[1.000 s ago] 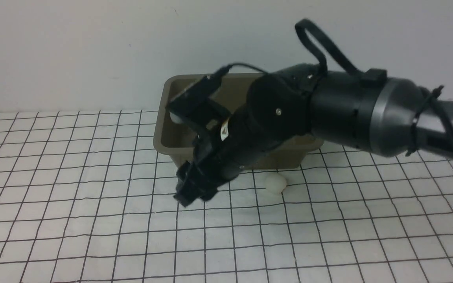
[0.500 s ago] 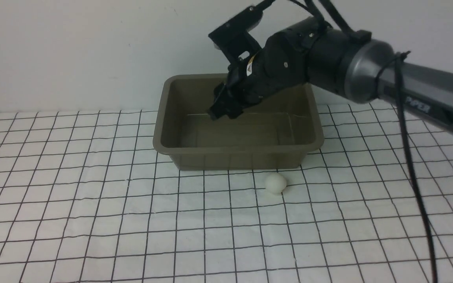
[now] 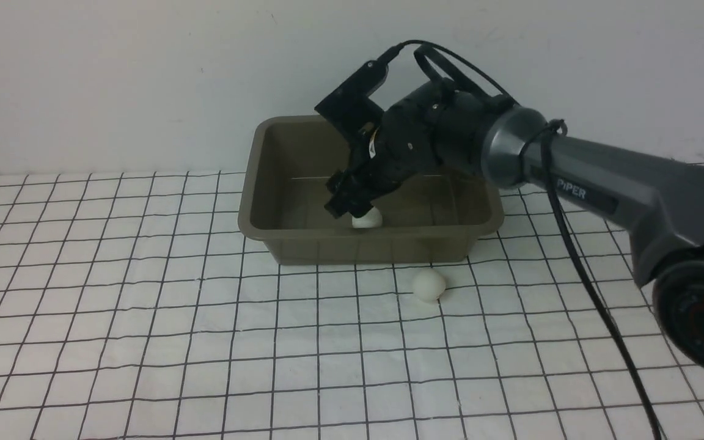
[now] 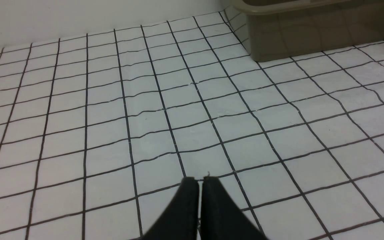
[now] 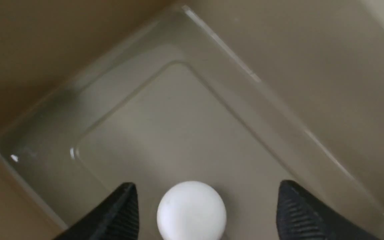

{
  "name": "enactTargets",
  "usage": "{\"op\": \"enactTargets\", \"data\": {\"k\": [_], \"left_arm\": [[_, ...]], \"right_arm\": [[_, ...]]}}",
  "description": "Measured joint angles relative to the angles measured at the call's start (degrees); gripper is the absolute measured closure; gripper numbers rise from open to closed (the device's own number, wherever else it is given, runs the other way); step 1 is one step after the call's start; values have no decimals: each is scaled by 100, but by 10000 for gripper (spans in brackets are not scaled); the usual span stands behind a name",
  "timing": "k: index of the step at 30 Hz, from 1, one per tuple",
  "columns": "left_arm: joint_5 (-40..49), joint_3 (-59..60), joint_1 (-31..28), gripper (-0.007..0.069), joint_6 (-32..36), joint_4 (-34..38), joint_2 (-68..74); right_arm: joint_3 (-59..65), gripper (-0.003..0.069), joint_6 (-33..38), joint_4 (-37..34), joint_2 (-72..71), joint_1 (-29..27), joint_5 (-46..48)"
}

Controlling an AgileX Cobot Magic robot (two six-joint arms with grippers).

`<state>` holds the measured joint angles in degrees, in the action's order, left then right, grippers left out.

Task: Put the table tennis balls into the box on the white checkered tablecloth.
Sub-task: 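Release the ping pong ball into the bin and lift the gripper away, then reach for and grasp a ping pong ball on the table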

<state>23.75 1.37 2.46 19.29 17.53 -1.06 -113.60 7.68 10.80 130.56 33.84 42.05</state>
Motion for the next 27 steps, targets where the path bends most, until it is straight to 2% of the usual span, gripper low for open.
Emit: {"op": "enactTargets", "data": {"k": [1,4,11,19,22,26,27], "left_arm": [[0,0,0,629,0,0,0],[0,0,0,629,0,0,0],[0,0,0,629,0,0,0],[0,0,0,629,0,0,0],[0,0,0,629,0,0,0],[0,0,0,629,0,0,0],[0,0,0,629,0,0,0]], "right_arm": [[0,151,-30,18,-18,0,24],[-6,147,-402,310,-606,0,883],[-33,147,-768,266,-1630,0,2743],[377,147,-900,-272,-1930,0,2914],[1113,147,-962,-675,-2153,5,2913],[2363,147,-1122,-800,-2406,5,2706],[2363,147,-1136,-799,-2421,5,2706]]}}
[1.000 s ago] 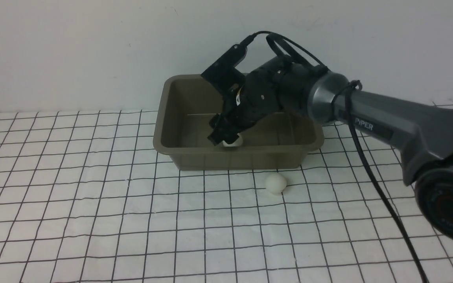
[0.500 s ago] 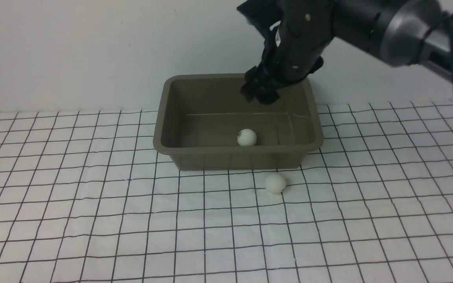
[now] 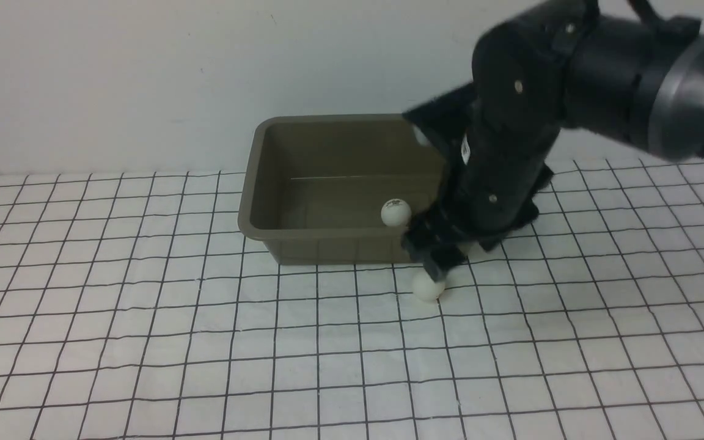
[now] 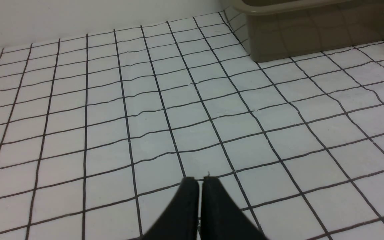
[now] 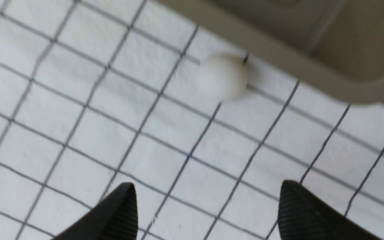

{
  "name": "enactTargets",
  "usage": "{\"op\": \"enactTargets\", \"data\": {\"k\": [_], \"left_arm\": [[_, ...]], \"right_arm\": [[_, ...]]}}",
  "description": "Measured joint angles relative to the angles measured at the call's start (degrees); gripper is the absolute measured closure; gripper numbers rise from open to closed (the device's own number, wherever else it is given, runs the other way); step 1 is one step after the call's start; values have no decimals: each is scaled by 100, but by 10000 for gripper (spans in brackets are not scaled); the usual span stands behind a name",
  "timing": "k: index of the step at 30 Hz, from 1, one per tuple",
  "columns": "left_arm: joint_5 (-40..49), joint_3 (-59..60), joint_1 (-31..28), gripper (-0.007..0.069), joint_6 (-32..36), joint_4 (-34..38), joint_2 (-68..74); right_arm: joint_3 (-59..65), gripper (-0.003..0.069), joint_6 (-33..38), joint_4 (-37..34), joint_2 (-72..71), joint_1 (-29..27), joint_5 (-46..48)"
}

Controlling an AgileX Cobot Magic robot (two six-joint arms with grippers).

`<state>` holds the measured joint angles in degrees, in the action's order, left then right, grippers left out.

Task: Put the table tennis balls into the box on the white checkered tablecloth.
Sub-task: 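Reach for and grasp a ping pong ball on the table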

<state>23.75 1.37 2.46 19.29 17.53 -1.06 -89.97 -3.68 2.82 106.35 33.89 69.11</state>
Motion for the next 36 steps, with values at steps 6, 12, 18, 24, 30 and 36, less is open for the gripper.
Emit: {"op": "enactTargets", "data": {"k": [6,12,18,24,30,36], "left_arm": [[0,0,0,629,0,0,0],[0,0,0,629,0,0,0],[0,0,0,629,0,0,0],[0,0,0,629,0,0,0],[0,0,0,629,0,0,0],[0,0,0,629,0,0,0]], "right_arm": [[1458,147,-414,-48,-337,0,-1780],[1607,147,-719,-36,-92,0,-2768],[1612,147,-1161,278,266,0,-3152],[1544,147,-1846,1010,492,0,-3366],[1422,147,-2059,1244,637,0,-3475],[1381,147,-2067,1282,785,0,-3596]]}}
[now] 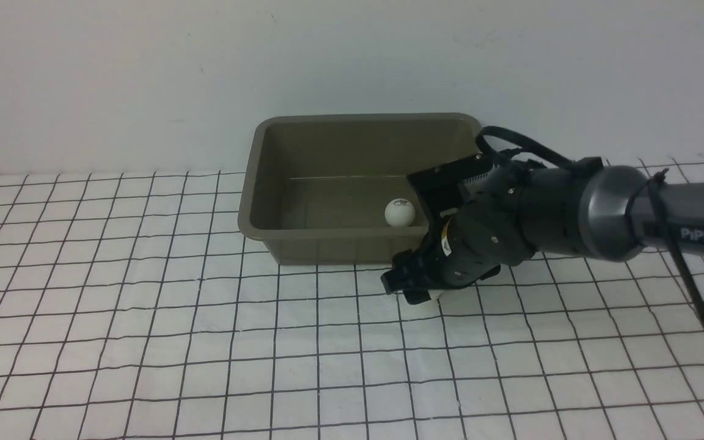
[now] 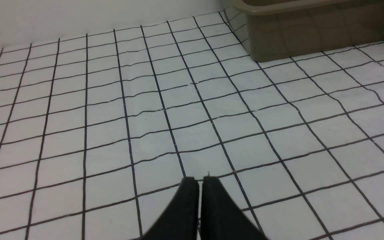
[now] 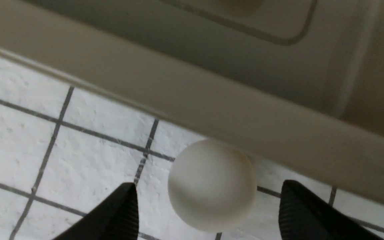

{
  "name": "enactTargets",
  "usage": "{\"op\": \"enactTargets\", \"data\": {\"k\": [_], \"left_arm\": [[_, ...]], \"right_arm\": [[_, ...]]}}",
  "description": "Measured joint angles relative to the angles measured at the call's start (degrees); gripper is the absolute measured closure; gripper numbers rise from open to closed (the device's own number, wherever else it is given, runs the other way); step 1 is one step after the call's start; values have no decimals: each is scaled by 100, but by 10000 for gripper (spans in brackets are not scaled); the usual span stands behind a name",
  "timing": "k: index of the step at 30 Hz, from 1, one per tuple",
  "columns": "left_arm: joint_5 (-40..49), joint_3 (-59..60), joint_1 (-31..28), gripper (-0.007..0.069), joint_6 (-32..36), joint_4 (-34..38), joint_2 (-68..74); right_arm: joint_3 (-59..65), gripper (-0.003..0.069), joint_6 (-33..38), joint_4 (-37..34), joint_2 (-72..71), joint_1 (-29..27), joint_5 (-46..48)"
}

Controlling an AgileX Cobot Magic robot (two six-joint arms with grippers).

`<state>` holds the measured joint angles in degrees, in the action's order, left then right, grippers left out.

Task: Put the table tennis balls into the box on the white checkered tablecloth.
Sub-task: 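Reach for and grasp a ping pong ball on the table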

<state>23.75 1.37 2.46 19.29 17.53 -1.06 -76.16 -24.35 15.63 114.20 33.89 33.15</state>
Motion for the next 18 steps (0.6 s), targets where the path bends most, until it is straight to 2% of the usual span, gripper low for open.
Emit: {"op": "enactTargets", "data": {"k": [8,11,18], "left_arm": [[0,0,0,629,0,0,0],[0,0,0,629,0,0,0],[0,0,0,629,0,0,0]], "right_arm": [[-114,167,-11,5,168,-23,-182],[-265,202,-11,-34,342,-70,29],[-322,217,-11,-67,456,-88,77]]}}
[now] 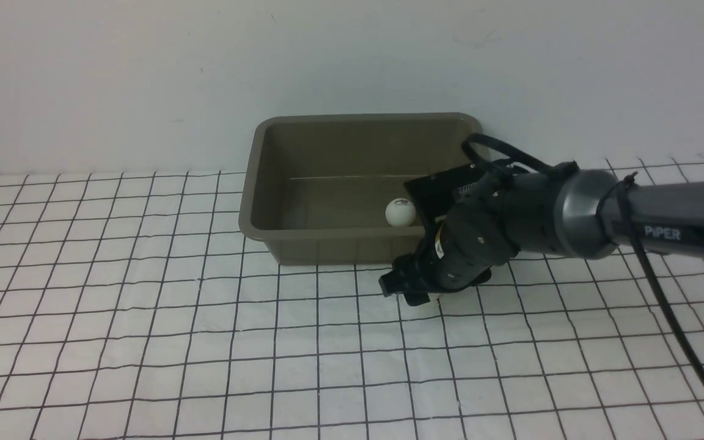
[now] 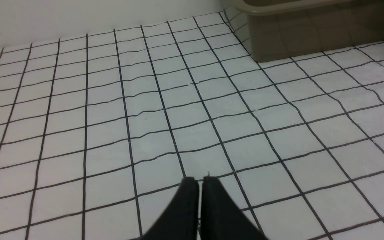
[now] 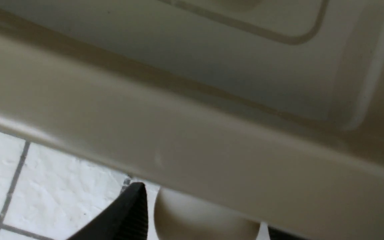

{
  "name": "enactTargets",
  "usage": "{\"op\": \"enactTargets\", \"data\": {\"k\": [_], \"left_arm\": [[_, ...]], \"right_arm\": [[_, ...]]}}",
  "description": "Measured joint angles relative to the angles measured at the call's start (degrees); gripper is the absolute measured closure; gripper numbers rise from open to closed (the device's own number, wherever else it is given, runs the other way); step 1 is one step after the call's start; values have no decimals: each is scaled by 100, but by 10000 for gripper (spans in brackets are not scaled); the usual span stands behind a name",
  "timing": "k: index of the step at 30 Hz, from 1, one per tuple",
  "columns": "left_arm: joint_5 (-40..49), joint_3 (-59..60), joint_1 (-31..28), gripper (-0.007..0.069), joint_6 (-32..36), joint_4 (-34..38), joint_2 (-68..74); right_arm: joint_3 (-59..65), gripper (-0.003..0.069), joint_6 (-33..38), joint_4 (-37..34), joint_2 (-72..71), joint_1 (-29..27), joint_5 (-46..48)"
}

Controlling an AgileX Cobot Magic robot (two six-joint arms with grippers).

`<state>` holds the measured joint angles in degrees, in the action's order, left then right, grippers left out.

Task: Put the table tennis balls into the box on the white checkered tablecloth.
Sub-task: 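Reach for and grasp a ping pong ball on the table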

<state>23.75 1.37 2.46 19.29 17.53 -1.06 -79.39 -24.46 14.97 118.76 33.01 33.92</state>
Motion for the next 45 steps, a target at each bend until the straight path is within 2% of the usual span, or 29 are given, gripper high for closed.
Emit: {"op": "enactTargets", "data": {"k": [6,23,37,42,45], "left_arm": [[0,0,0,629,0,0,0],[0,0,0,629,0,0,0],[0,0,0,629,0,0,0],[0,0,0,629,0,0,0],[0,0,0,629,0,0,0]], "right_arm": [[-29,298,0,68,50,-27,-76],[-76,298,163,43,12,46,417],[-70,298,362,-85,-449,926,1462],[-70,298,473,-18,-1163,1297,1300],[-70,298,364,285,-1532,1244,937]]}}
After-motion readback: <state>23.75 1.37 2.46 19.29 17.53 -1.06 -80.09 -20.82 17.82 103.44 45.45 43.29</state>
